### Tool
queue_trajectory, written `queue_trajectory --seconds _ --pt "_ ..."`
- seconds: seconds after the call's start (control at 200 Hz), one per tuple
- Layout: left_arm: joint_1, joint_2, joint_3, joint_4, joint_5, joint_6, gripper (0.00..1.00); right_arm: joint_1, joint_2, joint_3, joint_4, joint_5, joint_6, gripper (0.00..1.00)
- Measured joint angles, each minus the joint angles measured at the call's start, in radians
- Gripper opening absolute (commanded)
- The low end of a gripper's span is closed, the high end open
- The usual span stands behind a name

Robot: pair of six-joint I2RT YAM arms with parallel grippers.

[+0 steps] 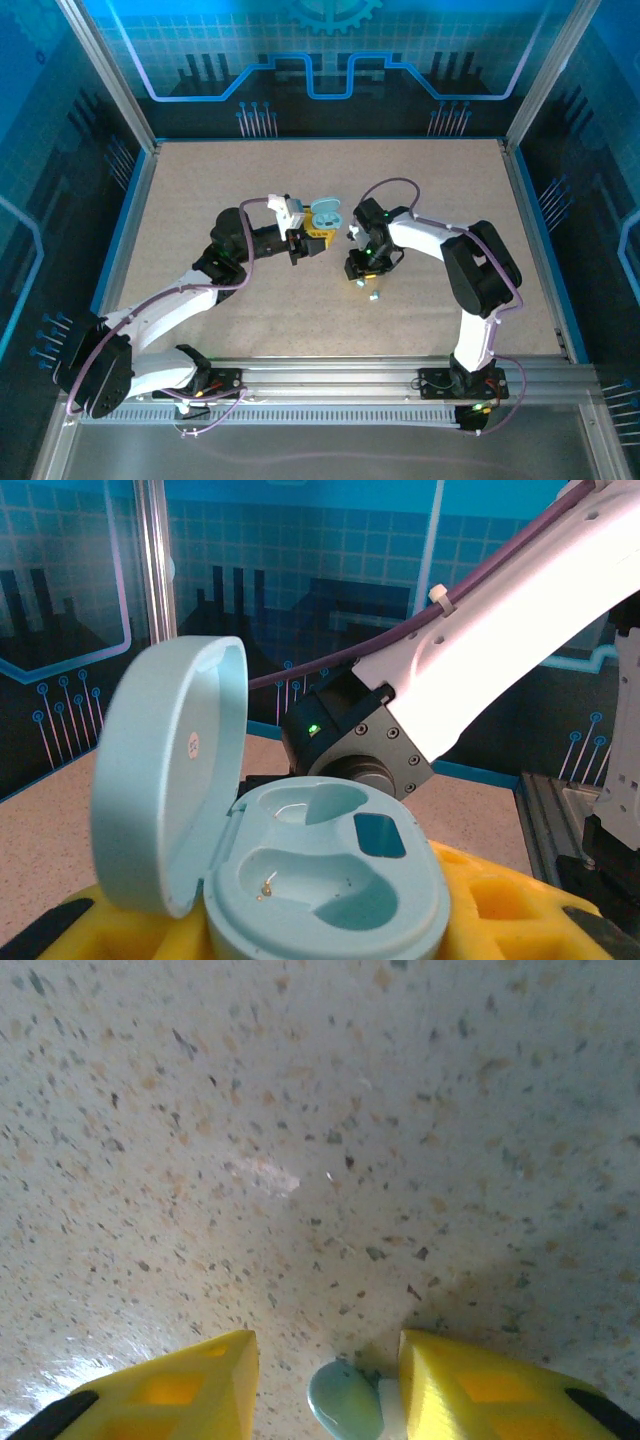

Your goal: Insert wireless bluetooth earbuds into charging case

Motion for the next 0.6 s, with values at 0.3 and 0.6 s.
queue_trajectory --seconds 0.3,0.6 --pt "0.000 0.000 0.000 0.000 0.000 0.000 0.35 0.010 -0.011 -0.006 -0.032 0.001 0.001 0.40" --pt "0.000 0.000 0.000 0.000 0.000 0.000 0.35 0.023 -0.011 -0.003 -0.056 0.043 0.024 0.38"
